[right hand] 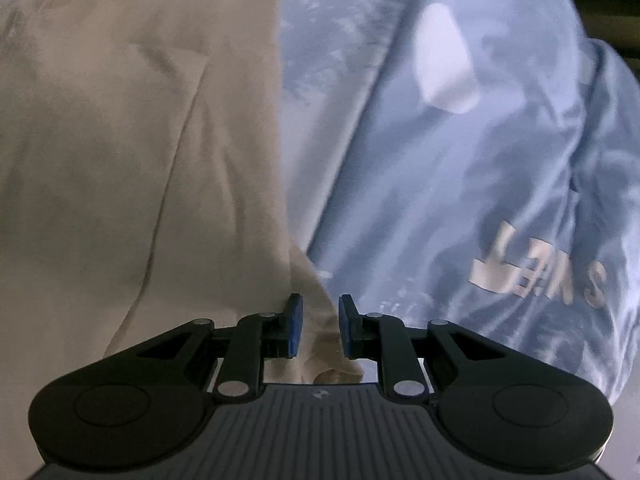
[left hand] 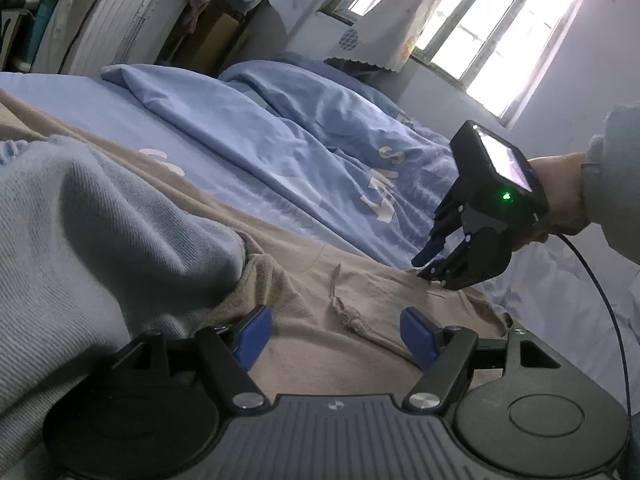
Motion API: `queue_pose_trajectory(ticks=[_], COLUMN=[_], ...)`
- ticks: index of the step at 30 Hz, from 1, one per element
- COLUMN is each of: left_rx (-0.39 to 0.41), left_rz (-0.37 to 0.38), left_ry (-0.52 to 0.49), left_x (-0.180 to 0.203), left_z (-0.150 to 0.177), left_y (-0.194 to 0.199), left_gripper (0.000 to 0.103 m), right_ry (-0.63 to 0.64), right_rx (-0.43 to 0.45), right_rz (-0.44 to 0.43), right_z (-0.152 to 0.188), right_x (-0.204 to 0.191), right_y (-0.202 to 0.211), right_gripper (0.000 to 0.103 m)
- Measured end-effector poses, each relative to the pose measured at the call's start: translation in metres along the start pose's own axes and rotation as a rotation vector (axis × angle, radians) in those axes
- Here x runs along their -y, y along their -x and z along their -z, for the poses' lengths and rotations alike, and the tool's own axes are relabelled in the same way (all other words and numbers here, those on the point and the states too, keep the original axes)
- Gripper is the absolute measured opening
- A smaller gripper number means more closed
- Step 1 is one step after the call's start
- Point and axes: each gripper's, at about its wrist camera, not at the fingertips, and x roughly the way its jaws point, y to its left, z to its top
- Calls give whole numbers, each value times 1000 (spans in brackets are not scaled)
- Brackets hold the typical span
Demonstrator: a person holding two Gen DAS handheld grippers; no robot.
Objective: Fold clothes
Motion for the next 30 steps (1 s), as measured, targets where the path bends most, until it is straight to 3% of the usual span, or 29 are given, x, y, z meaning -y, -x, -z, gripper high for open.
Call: queue_pose_trajectory(ticks=[5, 6, 7, 9, 17, 22, 26, 30], left_rx=[0, -1, -1, 0, 0, -1, -1, -1], left_rz=[0, 0, -1, -1, -4, -9, -14, -17], left_ry=[1, 1, 1, 2, 1, -3, -7, -8], left_x=[0, 0, 0, 0, -1, 0, 0, -1], left_z=[-1, -1, -1, -1, -1, -1, 0, 0], left_y=[0, 0, 0, 0, -1, -1, -2, -4], left_gripper=[71, 71, 71, 71, 71, 71, 71, 72], right_ry=[45, 50, 54, 60, -75, -137, -221, -349], right_rx=[-28, -32, -36, -27, 73, 35, -40, -14], right_rz=[-17, -17, -17, -6, 239, 369, 437, 391], right_z=[-3, -4, -5, -3, 16, 22, 15, 18], right_x=[-3, -4, -4, -6, 18, 26, 28, 39], right_y=[-13, -15, -18, -16, -8, -18, -35, -34], right_gripper=[19, 16, 6, 3, 0, 0, 0, 0])
